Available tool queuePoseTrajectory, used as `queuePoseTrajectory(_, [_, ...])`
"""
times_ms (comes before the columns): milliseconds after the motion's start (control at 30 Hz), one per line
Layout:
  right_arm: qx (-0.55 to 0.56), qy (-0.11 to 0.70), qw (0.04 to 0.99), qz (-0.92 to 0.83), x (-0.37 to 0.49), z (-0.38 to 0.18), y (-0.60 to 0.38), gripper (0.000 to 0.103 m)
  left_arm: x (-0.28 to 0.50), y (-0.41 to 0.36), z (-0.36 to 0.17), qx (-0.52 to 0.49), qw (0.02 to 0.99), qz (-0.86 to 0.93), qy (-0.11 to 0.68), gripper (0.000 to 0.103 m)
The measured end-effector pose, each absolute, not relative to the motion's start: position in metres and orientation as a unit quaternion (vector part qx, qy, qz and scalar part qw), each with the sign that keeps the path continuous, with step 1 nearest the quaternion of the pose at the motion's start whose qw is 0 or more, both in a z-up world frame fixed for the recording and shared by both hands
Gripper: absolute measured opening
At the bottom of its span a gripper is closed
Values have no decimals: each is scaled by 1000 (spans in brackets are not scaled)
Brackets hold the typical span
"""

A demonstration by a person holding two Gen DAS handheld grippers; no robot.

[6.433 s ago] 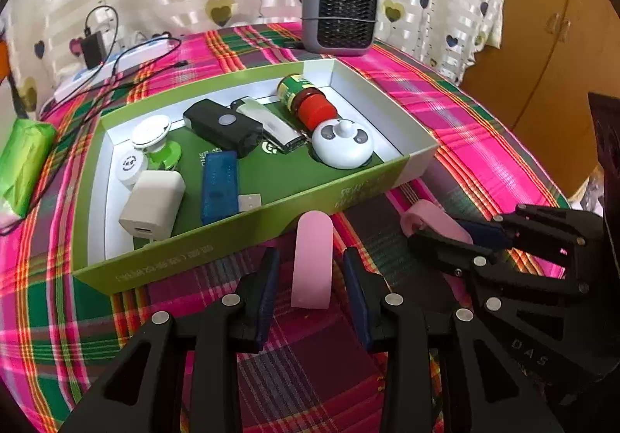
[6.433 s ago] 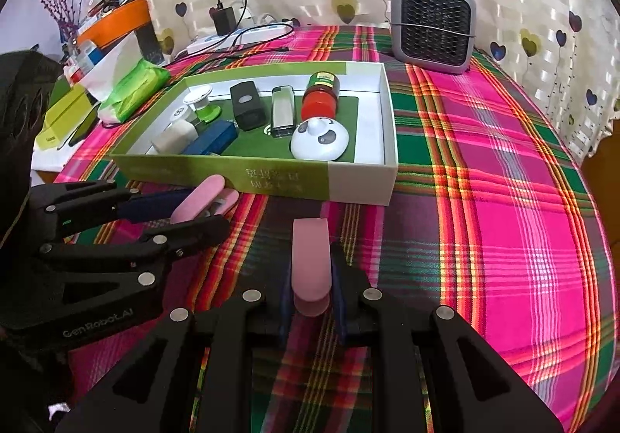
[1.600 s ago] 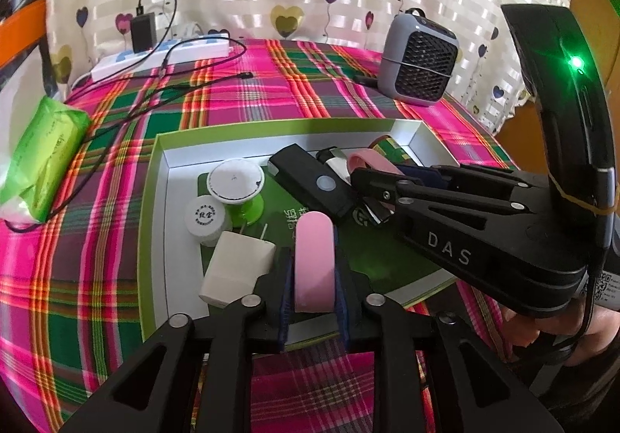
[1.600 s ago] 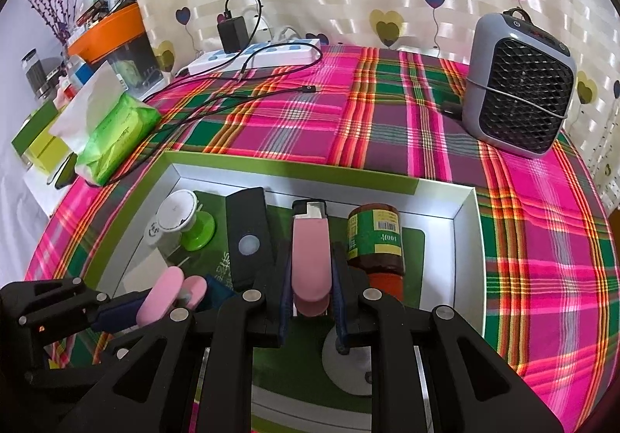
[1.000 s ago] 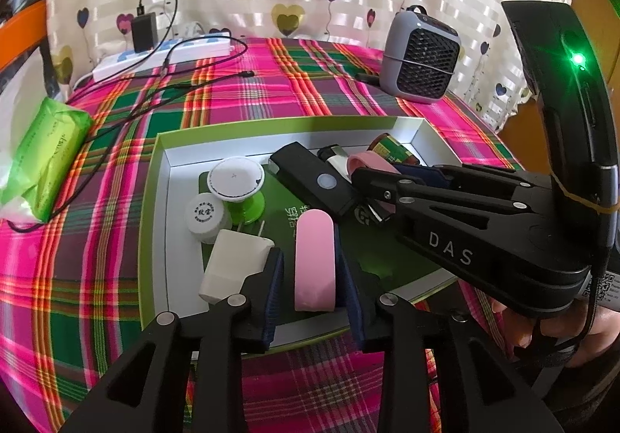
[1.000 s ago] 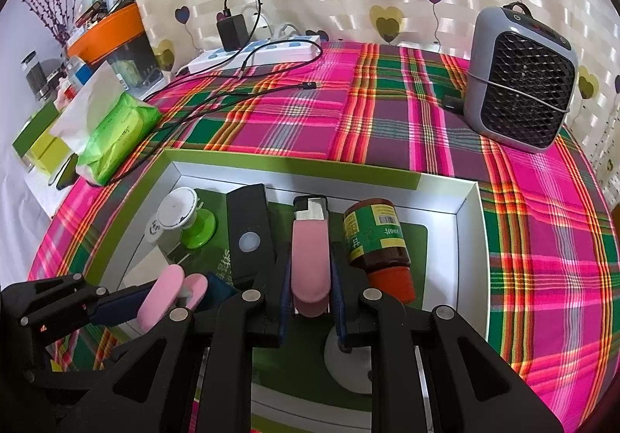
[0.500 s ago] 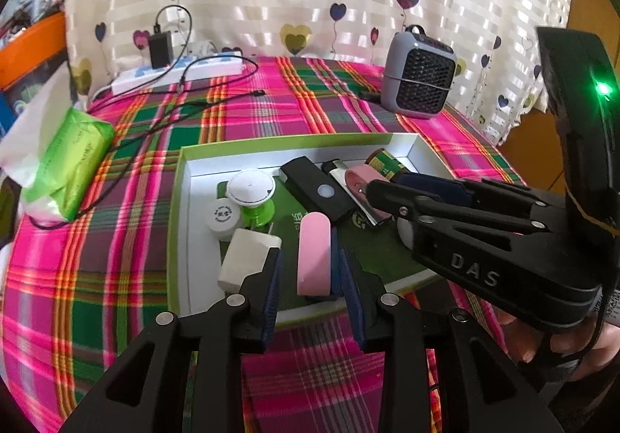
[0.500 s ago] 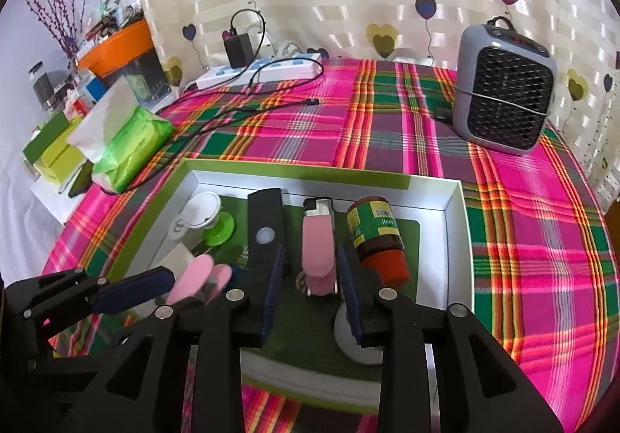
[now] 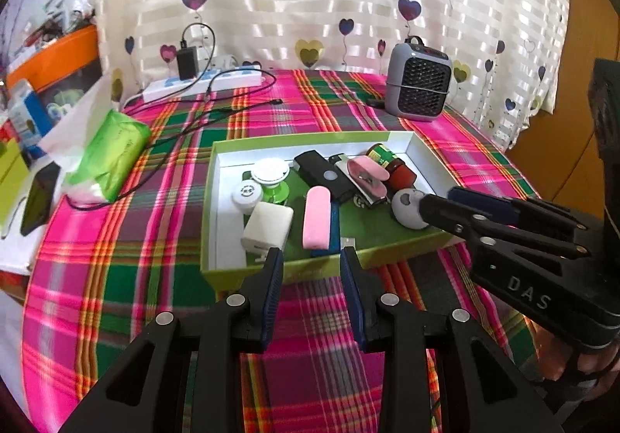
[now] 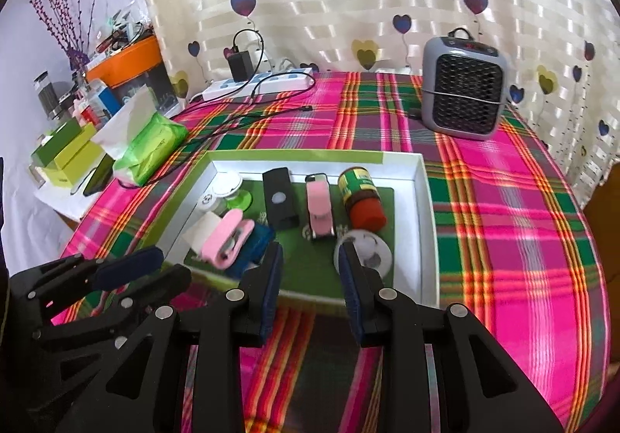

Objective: Organize rigid objects
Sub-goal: 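Lift both open grippers up and away from the box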

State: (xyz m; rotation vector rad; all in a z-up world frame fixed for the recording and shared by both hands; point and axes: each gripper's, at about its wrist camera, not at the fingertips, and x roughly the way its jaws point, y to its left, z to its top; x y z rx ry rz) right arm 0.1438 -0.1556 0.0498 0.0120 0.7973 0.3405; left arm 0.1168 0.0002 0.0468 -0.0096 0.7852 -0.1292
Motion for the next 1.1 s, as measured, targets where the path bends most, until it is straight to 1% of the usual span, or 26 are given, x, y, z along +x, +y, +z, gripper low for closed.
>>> queuePoseTrajectory(300, [10, 390, 908, 151, 113, 43, -164, 31, 91, -4, 39, 5, 921, -49, 388, 29])
queuePoseTrajectory(500, [3, 396, 907, 142, 95, 36, -164, 31, 79, -7, 23, 5, 914, -44, 403, 29])
queuePoseTrajectory(733, [1, 411, 904, 122, 84, 22, -166, 31, 71, -9, 7, 8, 907, -37, 420, 29])
queuePoseTrajectory(1100, [-3, 426, 900, 94, 72, 9, -173, 31, 69, -14, -3, 8, 904, -37, 426, 29])
